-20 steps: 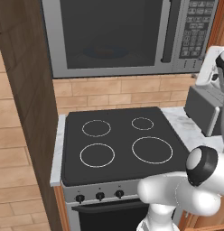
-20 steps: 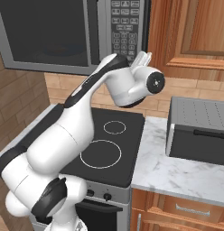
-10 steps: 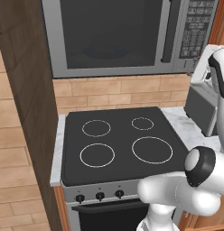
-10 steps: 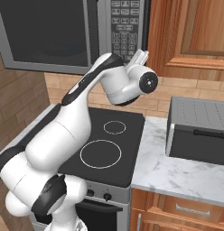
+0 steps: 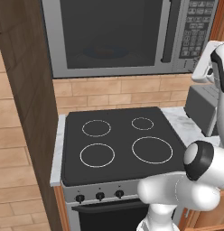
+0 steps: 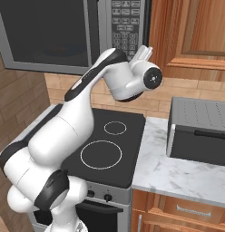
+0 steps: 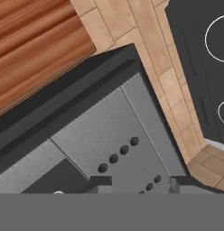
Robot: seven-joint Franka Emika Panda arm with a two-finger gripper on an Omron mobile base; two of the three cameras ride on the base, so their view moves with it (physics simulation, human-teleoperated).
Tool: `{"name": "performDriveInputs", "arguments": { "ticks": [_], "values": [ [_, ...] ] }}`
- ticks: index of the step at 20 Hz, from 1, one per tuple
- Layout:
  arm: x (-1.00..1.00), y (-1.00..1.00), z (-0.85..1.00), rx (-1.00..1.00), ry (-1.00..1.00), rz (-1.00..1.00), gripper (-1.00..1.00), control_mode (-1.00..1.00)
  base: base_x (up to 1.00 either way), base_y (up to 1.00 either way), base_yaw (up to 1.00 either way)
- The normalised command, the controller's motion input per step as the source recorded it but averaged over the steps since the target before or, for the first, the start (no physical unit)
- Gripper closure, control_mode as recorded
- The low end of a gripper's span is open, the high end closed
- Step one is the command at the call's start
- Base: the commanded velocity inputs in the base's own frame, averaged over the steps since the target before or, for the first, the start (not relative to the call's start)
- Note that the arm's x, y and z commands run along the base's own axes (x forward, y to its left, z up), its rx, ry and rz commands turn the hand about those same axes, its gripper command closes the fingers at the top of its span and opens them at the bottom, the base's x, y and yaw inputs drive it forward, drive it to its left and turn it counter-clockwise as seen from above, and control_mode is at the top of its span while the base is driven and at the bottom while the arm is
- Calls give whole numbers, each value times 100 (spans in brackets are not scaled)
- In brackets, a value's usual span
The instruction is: Transport the steak from the fridge to the microwave and turn on the microwave.
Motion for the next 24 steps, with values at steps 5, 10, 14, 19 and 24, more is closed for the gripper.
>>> {"name": "performDriveInputs", "arguments": {
  "ticks": [5, 10, 14, 19, 24],
  "values": [
    [-5, 2, 10, 0, 0, 0, -100, -100, 0, 0, 0],
    [-1, 7, 11, 0, 0, 0, -100, -100, 0, 0, 0],
    [0, 8, 12, 0, 0, 0, -100, -100, 0, 0, 0],
    [3, 13, 12, 0, 0, 0, -100, -100, 0, 0, 0],
    [1, 5, 23, 0, 0, 0, -100, -100, 0, 0, 0]
  ]
}}
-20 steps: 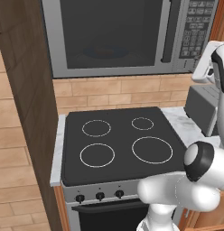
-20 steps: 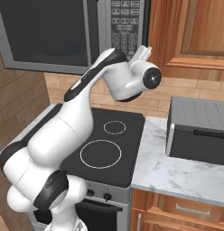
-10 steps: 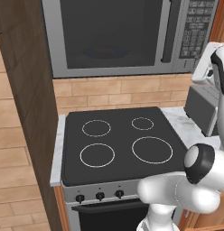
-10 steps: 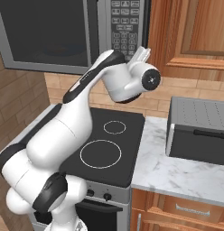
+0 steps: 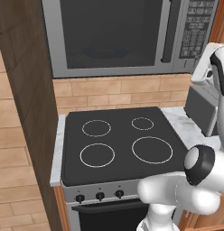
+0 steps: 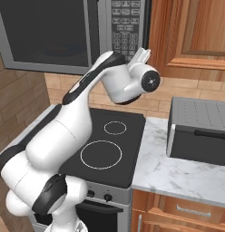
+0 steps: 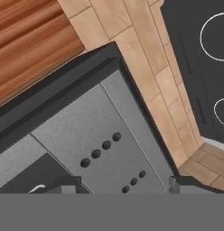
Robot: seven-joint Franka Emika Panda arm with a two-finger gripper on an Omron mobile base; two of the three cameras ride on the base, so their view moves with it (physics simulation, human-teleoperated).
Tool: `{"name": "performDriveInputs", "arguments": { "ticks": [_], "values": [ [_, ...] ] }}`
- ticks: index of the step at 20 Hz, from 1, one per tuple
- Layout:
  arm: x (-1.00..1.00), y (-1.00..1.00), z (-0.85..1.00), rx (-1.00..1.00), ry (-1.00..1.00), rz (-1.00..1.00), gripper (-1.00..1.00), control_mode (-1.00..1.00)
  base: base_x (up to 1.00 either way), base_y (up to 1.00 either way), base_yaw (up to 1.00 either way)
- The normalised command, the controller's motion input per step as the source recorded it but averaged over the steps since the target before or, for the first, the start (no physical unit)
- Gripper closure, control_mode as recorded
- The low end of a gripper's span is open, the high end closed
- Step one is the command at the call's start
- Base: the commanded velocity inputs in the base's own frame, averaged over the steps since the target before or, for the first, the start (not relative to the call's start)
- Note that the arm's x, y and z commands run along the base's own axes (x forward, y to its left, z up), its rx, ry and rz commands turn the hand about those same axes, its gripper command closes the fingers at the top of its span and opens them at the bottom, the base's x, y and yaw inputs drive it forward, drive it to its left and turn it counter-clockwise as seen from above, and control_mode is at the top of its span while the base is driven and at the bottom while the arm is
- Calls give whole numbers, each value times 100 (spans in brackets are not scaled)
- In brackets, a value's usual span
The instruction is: Transport the steak from the fridge to the microwave and turn on the microwave.
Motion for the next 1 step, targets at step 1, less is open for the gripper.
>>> {"name": "performDriveInputs", "arguments": {
  "ticks": [1],
  "values": [
    [0, 10, 29, 0, 0, 0, -100, -100, 0, 0, 0]
  ]
}}
